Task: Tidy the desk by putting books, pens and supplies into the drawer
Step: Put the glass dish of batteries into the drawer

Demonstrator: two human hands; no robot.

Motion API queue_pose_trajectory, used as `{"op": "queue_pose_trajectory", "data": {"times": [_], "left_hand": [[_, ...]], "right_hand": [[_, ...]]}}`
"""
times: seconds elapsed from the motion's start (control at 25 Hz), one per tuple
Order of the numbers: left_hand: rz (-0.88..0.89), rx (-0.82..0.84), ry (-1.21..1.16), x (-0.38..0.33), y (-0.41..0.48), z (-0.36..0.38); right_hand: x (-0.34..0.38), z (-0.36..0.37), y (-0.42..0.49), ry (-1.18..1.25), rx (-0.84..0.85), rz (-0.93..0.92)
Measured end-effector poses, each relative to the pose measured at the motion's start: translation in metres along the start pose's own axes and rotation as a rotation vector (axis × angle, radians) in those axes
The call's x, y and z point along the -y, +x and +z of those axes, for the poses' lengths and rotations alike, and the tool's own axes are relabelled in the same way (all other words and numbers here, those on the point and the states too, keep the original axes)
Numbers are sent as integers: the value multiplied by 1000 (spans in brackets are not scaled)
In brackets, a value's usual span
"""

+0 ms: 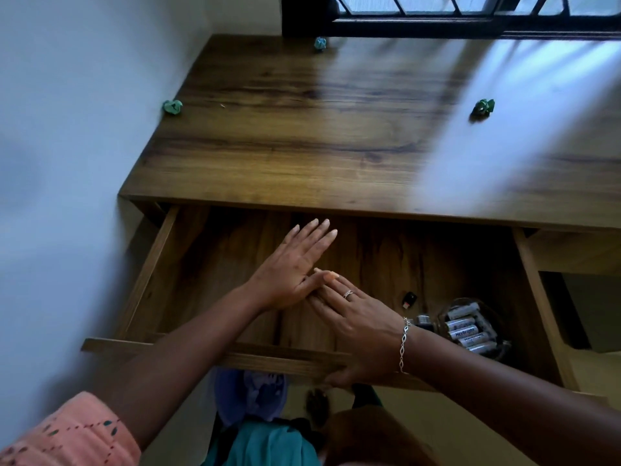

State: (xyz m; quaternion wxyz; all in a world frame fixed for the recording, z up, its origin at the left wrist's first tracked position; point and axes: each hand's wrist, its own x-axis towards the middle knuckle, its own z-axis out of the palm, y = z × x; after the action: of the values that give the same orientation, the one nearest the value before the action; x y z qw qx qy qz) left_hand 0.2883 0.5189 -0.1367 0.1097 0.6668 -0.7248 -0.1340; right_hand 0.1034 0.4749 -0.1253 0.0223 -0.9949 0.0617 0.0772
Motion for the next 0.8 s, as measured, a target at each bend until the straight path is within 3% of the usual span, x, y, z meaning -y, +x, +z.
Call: {"op": "queue_pose_trajectory", "data": {"times": [0.28, 0.52, 0.8], "left_hand": [[4, -55, -41, 8, 0, -4], [43, -55, 83, 11, 13, -18], [3, 110, 357, 16, 28, -34]], "right_hand": [[-19, -3, 16, -21, -94, 18], [-47, -12, 33, -12, -118, 113], [-80, -22, 52, -61, -141, 265]]}}
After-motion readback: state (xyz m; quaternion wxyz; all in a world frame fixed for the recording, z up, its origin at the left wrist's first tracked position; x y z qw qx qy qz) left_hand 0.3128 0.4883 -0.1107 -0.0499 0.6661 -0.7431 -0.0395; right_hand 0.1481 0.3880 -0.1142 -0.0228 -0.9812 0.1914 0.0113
